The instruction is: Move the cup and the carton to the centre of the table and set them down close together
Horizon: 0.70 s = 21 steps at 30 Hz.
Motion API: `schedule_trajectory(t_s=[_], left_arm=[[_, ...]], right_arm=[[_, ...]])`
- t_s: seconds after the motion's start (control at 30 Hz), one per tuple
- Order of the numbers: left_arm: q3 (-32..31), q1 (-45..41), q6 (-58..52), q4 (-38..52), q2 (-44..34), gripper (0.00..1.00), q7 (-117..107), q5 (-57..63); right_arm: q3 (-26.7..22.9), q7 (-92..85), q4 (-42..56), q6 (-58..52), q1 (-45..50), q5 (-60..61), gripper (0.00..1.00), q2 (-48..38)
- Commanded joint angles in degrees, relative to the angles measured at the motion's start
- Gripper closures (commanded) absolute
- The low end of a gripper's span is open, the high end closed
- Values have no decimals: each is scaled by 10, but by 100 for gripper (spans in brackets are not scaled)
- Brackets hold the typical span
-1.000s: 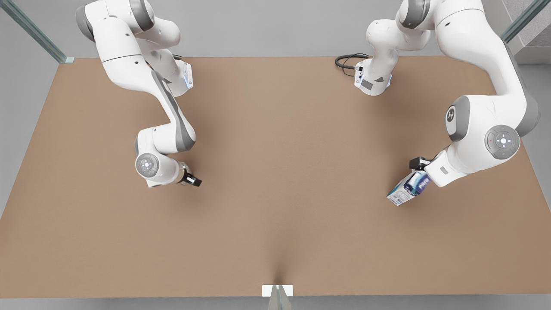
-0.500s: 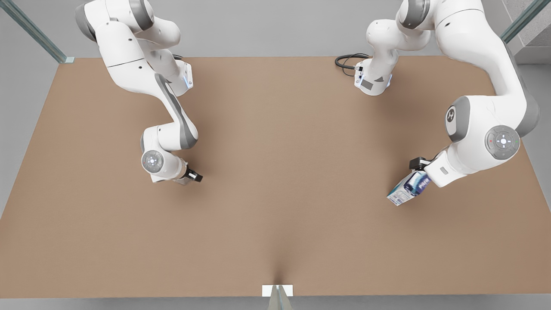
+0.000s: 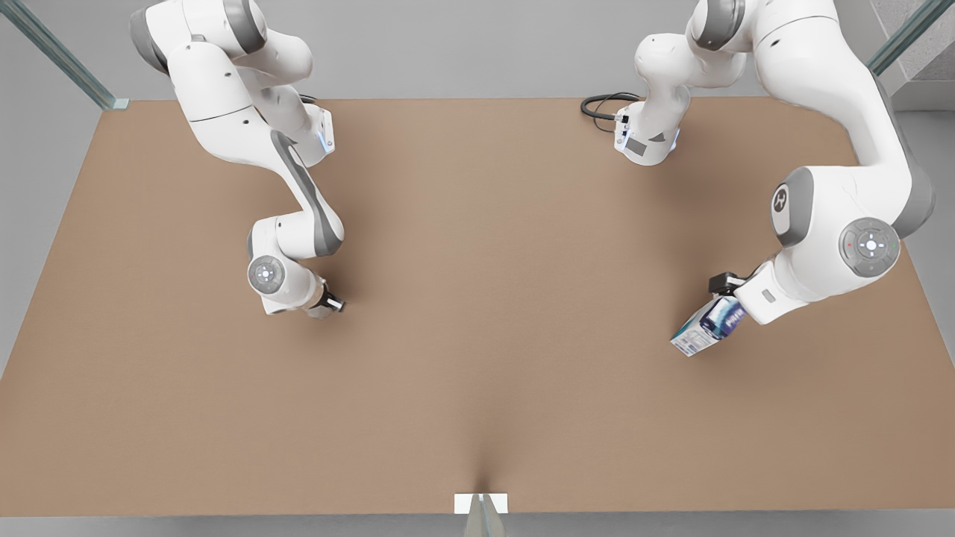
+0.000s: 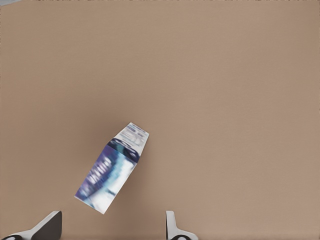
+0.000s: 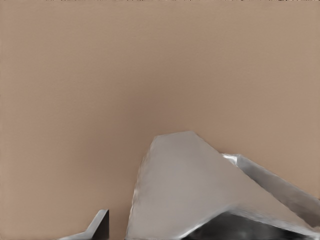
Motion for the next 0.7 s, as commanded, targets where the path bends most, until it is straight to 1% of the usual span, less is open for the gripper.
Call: schedule_trajectory(t_s=[0.0, 0.47, 0.57, 0.6, 0.67], left_arm=[[0, 0, 0, 0, 0, 0, 0, 0], [0, 0, 0, 1, -1, 0, 0, 1], [0, 0, 0, 1, -2, 0, 0, 1], [0, 0, -1, 1, -2, 0, 0, 1], [0, 0, -1, 1, -3, 0, 0, 1]], right_arm=[[0, 0, 1, 0, 0, 0, 79, 1], [0, -11, 15, 1, 6, -5, 79, 8], [1, -18, 35, -18, 8, -5, 79, 3], [1, -18, 56, -52, 9, -6, 79, 2], [4, -18, 73, -54, 23, -32, 79, 6]])
